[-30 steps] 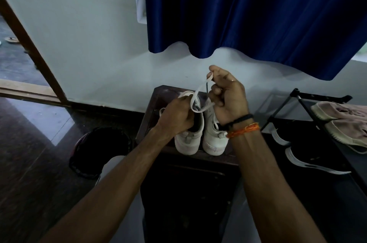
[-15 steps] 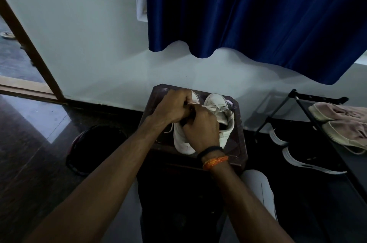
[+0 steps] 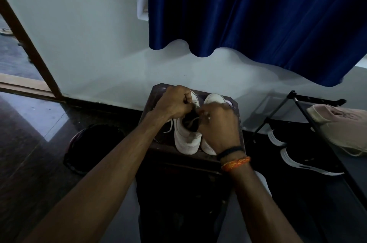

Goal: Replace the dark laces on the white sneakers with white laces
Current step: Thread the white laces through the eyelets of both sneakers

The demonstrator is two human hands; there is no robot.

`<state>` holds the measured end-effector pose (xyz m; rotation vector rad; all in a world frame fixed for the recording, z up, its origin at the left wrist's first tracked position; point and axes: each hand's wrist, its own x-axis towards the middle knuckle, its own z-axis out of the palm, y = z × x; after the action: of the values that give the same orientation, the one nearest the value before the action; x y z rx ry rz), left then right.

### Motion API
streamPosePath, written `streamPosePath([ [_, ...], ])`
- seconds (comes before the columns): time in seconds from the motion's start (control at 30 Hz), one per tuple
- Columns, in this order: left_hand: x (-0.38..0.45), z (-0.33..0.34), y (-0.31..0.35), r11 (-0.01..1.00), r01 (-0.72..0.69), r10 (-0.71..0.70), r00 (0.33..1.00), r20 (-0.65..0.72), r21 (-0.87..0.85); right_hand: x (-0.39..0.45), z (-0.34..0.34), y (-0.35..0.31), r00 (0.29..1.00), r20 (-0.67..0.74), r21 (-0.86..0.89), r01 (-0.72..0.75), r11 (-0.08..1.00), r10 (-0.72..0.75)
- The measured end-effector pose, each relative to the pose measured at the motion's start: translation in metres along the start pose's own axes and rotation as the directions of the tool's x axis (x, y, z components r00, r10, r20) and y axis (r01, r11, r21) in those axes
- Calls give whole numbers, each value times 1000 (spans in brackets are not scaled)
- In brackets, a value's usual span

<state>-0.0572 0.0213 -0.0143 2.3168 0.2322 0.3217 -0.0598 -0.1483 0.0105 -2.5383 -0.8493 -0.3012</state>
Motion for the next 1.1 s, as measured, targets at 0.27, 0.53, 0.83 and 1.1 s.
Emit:
streamPosePath([
  [0.27, 0, 0, 2, 1000, 20, -20, 1000, -3, 18, 30, -8, 27, 942, 327, -119, -41, 992, 78],
  [0.53, 0, -1, 4, 1000, 24, -24, 1000, 12, 9, 37, -5, 21, 948, 305, 79, 72, 994, -93],
  [0.83, -1, -7, 3, 998, 35, -33, 998, 55, -45, 46, -2, 5, 776, 606, -108, 298, 949, -175],
  [1.1, -3, -7, 4, 999, 40, -38, 997, 73, -20, 45, 1, 16, 889, 402, -173, 308, 935, -219],
])
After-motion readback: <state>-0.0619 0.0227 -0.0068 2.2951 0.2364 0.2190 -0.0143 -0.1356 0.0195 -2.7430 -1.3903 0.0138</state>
